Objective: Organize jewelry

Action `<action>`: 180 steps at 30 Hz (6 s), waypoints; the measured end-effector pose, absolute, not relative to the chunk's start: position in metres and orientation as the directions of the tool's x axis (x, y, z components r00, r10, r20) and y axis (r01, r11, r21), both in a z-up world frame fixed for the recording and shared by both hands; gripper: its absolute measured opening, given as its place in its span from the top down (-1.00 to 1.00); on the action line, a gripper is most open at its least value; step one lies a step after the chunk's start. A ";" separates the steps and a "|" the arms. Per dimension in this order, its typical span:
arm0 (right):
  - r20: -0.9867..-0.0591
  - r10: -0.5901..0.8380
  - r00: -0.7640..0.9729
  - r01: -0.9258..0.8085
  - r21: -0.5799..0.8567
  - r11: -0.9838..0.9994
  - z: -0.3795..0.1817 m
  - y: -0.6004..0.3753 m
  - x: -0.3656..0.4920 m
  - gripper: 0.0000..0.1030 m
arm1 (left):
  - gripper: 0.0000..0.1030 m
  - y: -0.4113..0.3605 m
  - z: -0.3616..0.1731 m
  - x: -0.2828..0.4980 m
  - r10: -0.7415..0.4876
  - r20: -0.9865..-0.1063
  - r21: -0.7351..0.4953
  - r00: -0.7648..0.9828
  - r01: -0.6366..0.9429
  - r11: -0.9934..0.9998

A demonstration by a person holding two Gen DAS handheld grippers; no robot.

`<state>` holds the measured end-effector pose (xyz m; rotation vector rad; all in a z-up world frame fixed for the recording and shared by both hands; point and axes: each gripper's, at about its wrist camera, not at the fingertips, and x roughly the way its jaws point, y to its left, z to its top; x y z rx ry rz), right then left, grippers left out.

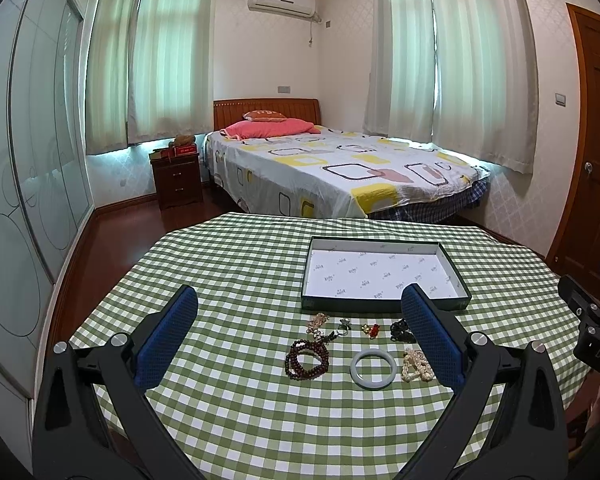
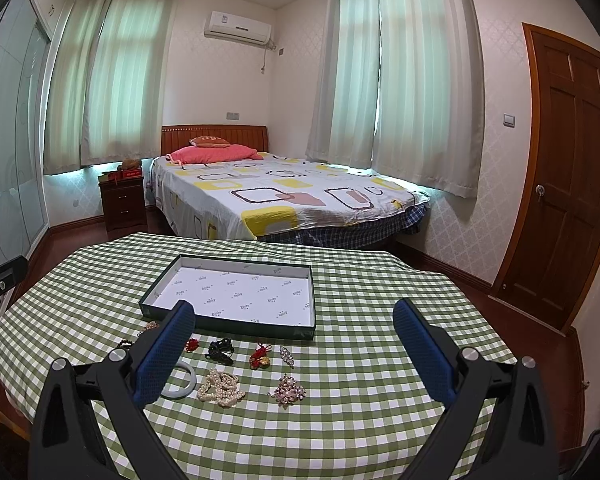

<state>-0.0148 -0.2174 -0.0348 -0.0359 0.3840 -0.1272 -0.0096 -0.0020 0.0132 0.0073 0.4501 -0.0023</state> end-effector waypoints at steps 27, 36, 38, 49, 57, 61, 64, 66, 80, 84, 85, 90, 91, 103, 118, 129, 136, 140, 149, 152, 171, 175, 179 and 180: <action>-0.370 -0.128 0.920 0.115 -0.058 0.992 -0.036 -0.216 -0.014 -0.89 | -0.92 -0.001 0.007 -0.008 0.000 -0.441 0.000 0.898 0.000 1.000; -0.370 -0.122 0.921 0.110 -0.055 0.992 -0.038 -0.216 -0.013 -0.89 | -0.92 -0.002 0.006 -0.007 -0.001 -0.449 0.002 0.894 0.002 1.000; -0.371 -0.120 0.921 0.107 -0.054 0.993 -0.038 -0.216 -0.012 -0.89 | -0.92 -0.003 0.005 -0.007 -0.002 -0.450 0.002 0.893 0.003 1.000; -0.376 -0.107 0.920 0.096 -0.048 0.994 -0.042 -0.216 -0.008 -0.89 | -0.92 -0.001 0.002 -0.003 -0.002 -0.457 0.006 0.890 0.005 1.000; -0.412 -0.085 0.907 0.076 -0.037 0.996 -0.067 -0.218 0.009 -0.89 | -0.92 0.001 -0.030 0.022 -0.002 -0.538 0.016 0.843 0.013 1.000; -0.474 -0.082 0.877 0.078 -0.028 0.997 -0.098 -0.224 0.028 -0.89 | -0.92 0.002 -0.065 0.042 -0.009 -0.615 0.020 0.789 0.027 0.999; -0.519 -0.078 0.851 0.079 -0.020 0.997 -0.122 -0.228 0.042 -0.89 | -0.92 0.003 -0.094 0.059 -0.013 -0.668 0.019 0.744 0.035 0.999; -0.553 -0.071 0.830 0.076 -0.013 0.997 -0.136 -0.229 0.051 -0.89 | -0.92 0.003 -0.113 0.072 -0.020 -0.702 0.013 0.712 0.040 0.999; -0.684 -0.037 0.728 0.073 0.023 0.997 -0.191 -0.246 0.095 -0.89 | -0.92 -0.002 -0.187 0.151 0.011 -0.817 0.022 0.577 0.013 1.000; -0.693 -0.035 0.720 0.077 0.031 0.997 -0.196 -0.249 0.101 -0.89 | -0.92 -0.002 -0.196 0.160 0.011 -0.835 0.021 0.550 0.013 1.000; -0.694 -0.033 0.719 0.078 0.033 0.996 -0.196 -0.249 0.101 -0.89 | -0.93 0.000 -0.196 0.161 0.004 -0.835 0.012 0.551 0.011 1.000; -0.699 -0.034 0.714 0.080 0.033 0.996 -0.199 -0.252 0.104 -0.89 | -0.92 0.004 -0.197 0.164 -0.006 -0.830 0.001 0.557 0.012 1.000; -0.702 -0.034 0.711 0.081 0.034 0.996 -0.200 -0.252 0.105 -0.89 | -0.92 0.004 -0.198 0.164 -0.007 -0.829 0.001 0.559 0.014 1.000; -0.718 -0.045 0.694 0.097 0.032 0.995 -0.210 -0.261 0.115 -0.87 | 0.24 0.003 -0.190 0.149 -0.037 -0.791 -0.007 0.611 0.051 0.999; -0.755 -0.021 0.655 0.081 0.043 0.996 -0.225 -0.262 0.122 -0.10 | 0.59 0.003 -0.189 0.147 -0.050 -0.781 -0.016 0.622 0.060 0.998; -0.738 -0.006 0.674 0.056 0.043 0.998 -0.225 -0.261 0.115 0.30 | 0.62 0.003 -0.188 0.144 -0.067 -0.781 -0.036 0.621 0.062 0.997; -0.737 -0.004 0.676 0.054 0.044 0.998 -0.223 -0.256 0.111 0.31 | 0.69 0.004 -0.185 0.140 -0.090 -0.771 -0.058 0.630 0.072 0.996; -0.730 -0.005 0.683 0.054 0.044 0.998 -0.220 -0.256 0.110 0.31 | 0.69 0.004 -0.184 0.139 -0.096 -0.771 -0.064 0.629 0.073 0.995; -0.717 -0.004 0.698 0.047 0.041 0.998 -0.215 -0.256 0.109 0.56 | 0.70 0.002 -0.180 0.136 -0.095 -0.757 -0.056 0.646 0.080 0.995; -0.711 0.000 0.703 0.045 0.044 0.998 -0.213 -0.256 0.108 0.65 | 0.70 0.001 -0.178 0.135 -0.096 -0.756 -0.056 0.647 0.081 0.995; -0.679 0.017 0.734 0.045 0.074 0.996 -0.198 -0.259 0.100 0.70 | 0.70 0.000 -0.164 0.130 -0.102 -0.729 -0.055 0.677 0.091 0.994; -0.652 0.030 0.758 0.033 0.085 0.996 -0.183 -0.256 0.096 0.70 | 0.70 -0.002 -0.151 0.126 -0.116 -0.712 -0.063 0.693 0.101 0.993; -0.613 0.045 0.789 0.017 0.096 0.995 -0.163 -0.253 0.094 0.70 | 0.70 -0.007 -0.132 0.124 -0.139 -0.681 -0.076 0.719 0.120 0.990; -0.603 0.048 0.797 0.013 0.097 0.995 -0.157 -0.252 0.094 0.70 | 0.70 -0.009 -0.126 0.124 -0.148 -0.671 -0.080 0.727 0.127 0.989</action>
